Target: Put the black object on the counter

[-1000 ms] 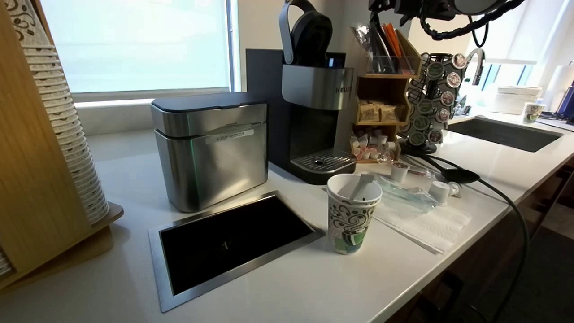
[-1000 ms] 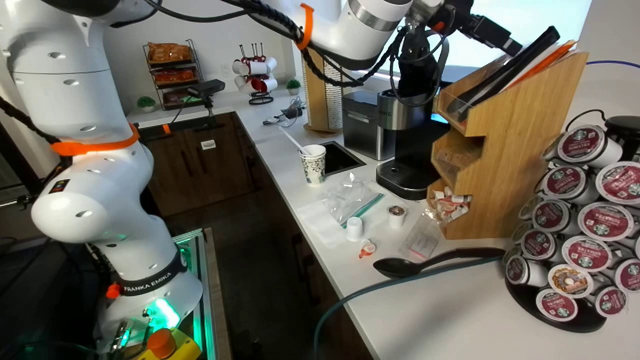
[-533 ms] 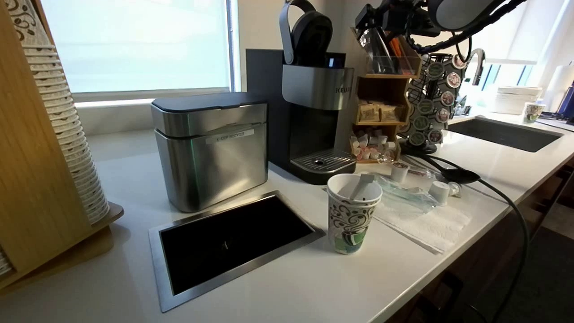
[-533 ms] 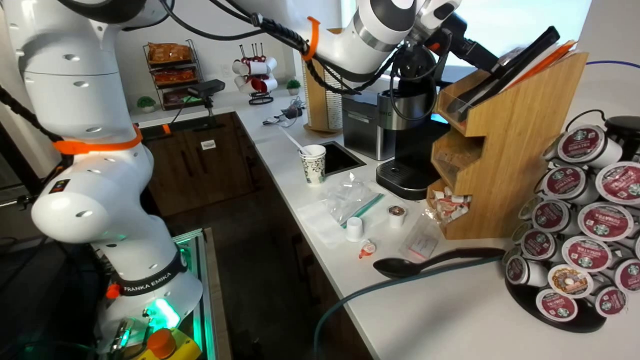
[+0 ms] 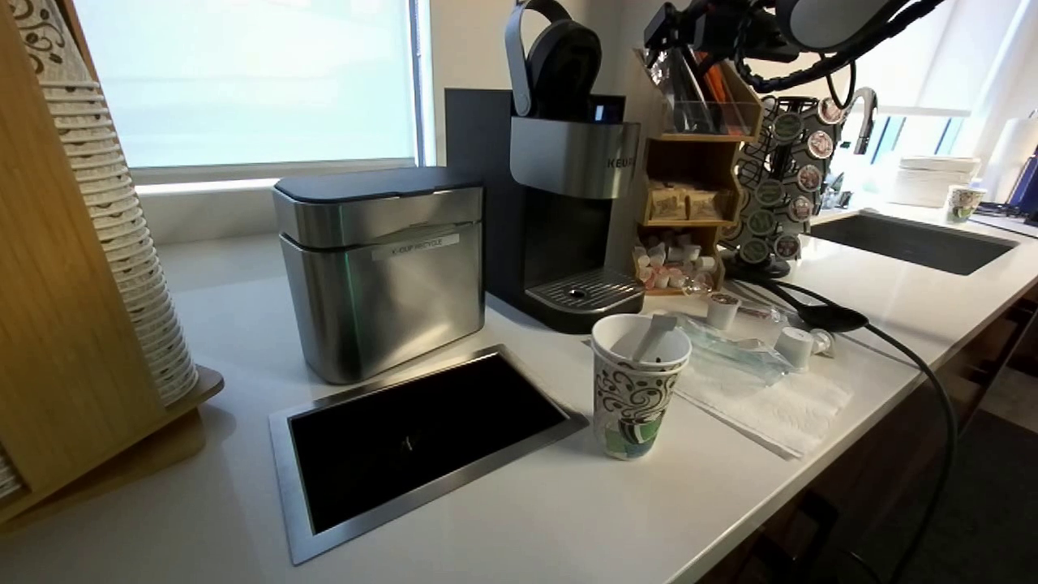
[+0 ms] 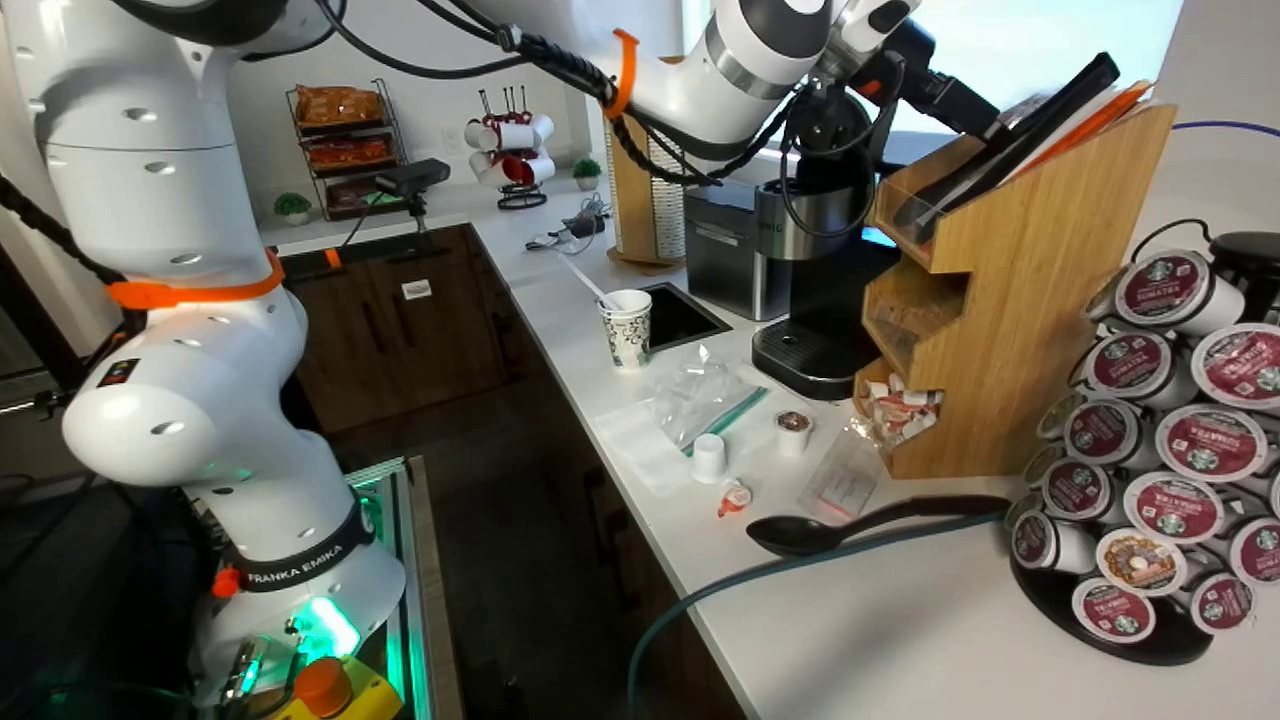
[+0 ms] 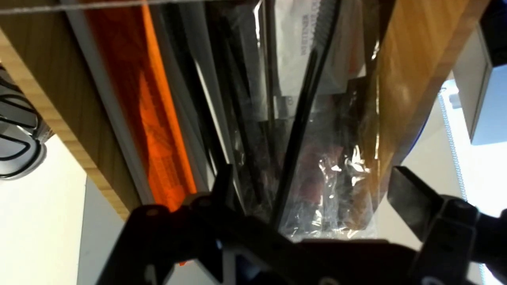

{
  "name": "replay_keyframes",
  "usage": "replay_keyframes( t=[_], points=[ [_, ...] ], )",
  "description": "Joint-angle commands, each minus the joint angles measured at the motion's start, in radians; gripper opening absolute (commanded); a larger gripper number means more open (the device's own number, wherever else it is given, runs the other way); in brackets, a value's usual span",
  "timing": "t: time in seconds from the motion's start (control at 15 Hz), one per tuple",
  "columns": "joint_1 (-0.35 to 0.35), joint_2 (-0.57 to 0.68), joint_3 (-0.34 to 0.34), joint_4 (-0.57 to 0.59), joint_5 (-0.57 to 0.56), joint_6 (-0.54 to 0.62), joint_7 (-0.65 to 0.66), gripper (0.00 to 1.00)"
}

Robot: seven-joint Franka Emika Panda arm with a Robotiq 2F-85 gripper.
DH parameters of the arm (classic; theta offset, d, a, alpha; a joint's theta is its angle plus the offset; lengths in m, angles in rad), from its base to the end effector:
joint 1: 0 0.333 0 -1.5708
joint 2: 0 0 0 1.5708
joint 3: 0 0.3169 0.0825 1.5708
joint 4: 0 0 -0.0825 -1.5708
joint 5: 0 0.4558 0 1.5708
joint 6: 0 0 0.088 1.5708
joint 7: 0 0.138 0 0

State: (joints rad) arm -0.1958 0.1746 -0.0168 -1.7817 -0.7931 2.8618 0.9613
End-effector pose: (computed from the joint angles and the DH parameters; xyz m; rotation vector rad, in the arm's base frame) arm 0.7376 -0.1246 0.5069 2.5205 -0.6510 1.3944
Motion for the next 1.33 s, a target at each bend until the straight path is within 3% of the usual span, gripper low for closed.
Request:
replay_keyframes(
  t=[0.0, 0.93, 1.0, 1.07, 1.27],
  points=[
    [0.010, -0.018, -0.018, -0.011, -0.071, 0.007, 0.046, 1.00],
    [0.006, 0.018, -0.034, -0.013, -0.080, -0.007, 0.061, 1.00],
    [0.005, 0.021, -0.033, -0.012, -0.078, -0.006, 0.060, 0.75],
    [0.005, 0.023, -0.033, -0.012, -0.079, -0.005, 0.060, 0.73],
    [0.008, 0.023, -0.037, -0.011, -0.092, -0.006, 0.068, 0.49]
  ],
)
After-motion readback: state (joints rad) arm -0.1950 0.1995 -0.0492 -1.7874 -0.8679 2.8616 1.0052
